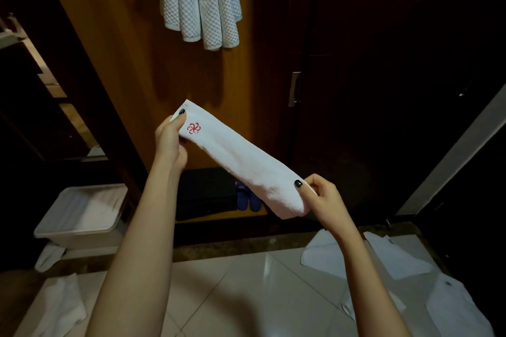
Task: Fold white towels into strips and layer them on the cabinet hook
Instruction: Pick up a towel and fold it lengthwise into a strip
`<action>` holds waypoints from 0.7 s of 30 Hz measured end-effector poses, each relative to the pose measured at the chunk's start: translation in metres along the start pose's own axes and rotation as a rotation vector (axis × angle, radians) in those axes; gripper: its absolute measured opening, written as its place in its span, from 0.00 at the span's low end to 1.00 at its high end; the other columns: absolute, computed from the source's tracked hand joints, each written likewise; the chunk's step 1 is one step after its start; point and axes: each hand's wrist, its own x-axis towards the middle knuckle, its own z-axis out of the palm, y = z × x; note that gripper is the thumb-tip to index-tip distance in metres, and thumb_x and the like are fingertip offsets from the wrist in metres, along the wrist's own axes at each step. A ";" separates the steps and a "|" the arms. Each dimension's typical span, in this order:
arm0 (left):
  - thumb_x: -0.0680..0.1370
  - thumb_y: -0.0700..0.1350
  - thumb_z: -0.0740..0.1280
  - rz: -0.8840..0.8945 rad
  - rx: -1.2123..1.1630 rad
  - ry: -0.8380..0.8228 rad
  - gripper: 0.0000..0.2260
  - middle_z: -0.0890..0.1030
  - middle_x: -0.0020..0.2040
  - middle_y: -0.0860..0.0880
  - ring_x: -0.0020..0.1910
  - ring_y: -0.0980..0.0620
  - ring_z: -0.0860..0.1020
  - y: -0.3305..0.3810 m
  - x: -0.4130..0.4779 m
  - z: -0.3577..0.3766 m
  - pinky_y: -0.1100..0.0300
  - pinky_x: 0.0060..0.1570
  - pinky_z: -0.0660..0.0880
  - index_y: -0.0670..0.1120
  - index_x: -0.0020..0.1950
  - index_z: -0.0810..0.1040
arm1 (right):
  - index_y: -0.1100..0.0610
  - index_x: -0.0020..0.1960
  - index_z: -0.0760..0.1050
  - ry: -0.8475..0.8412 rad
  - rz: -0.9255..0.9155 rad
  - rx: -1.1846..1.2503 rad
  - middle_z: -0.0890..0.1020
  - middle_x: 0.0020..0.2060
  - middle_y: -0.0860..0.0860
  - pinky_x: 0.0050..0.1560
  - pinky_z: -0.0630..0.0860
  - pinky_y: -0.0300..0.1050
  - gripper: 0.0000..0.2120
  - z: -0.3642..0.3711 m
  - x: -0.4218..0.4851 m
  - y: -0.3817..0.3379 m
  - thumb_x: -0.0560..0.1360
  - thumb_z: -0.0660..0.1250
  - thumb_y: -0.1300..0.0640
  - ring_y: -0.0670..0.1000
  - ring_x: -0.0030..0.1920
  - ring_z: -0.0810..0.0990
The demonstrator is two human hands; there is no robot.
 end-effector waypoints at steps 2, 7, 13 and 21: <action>0.80 0.41 0.64 -0.035 -0.032 -0.039 0.05 0.84 0.40 0.51 0.40 0.55 0.82 -0.004 -0.004 0.003 0.61 0.40 0.79 0.48 0.50 0.79 | 0.53 0.43 0.74 0.080 -0.005 0.021 0.77 0.37 0.48 0.37 0.71 0.36 0.06 0.004 -0.001 0.003 0.79 0.66 0.56 0.39 0.36 0.75; 0.80 0.43 0.64 -0.081 -0.103 -0.117 0.07 0.84 0.45 0.49 0.44 0.53 0.83 0.001 -0.008 0.010 0.59 0.41 0.80 0.48 0.56 0.79 | 0.55 0.53 0.81 -0.146 0.099 0.250 0.85 0.43 0.51 0.42 0.78 0.38 0.06 0.001 0.000 0.019 0.76 0.70 0.59 0.47 0.43 0.83; 0.79 0.45 0.65 -0.247 -0.220 -0.277 0.12 0.84 0.50 0.45 0.50 0.48 0.83 0.015 -0.010 0.035 0.52 0.51 0.80 0.42 0.60 0.79 | 0.61 0.45 0.82 -0.397 0.141 0.347 0.81 0.41 0.54 0.45 0.74 0.41 0.10 0.006 0.017 0.023 0.76 0.69 0.54 0.50 0.43 0.79; 0.81 0.48 0.64 -0.158 -0.287 -0.485 0.14 0.84 0.37 0.49 0.37 0.52 0.83 0.047 -0.013 0.082 0.60 0.35 0.79 0.46 0.42 0.87 | 0.65 0.56 0.77 -0.457 0.160 0.766 0.78 0.49 0.59 0.45 0.70 0.47 0.19 0.041 0.045 -0.005 0.70 0.65 0.55 0.54 0.46 0.76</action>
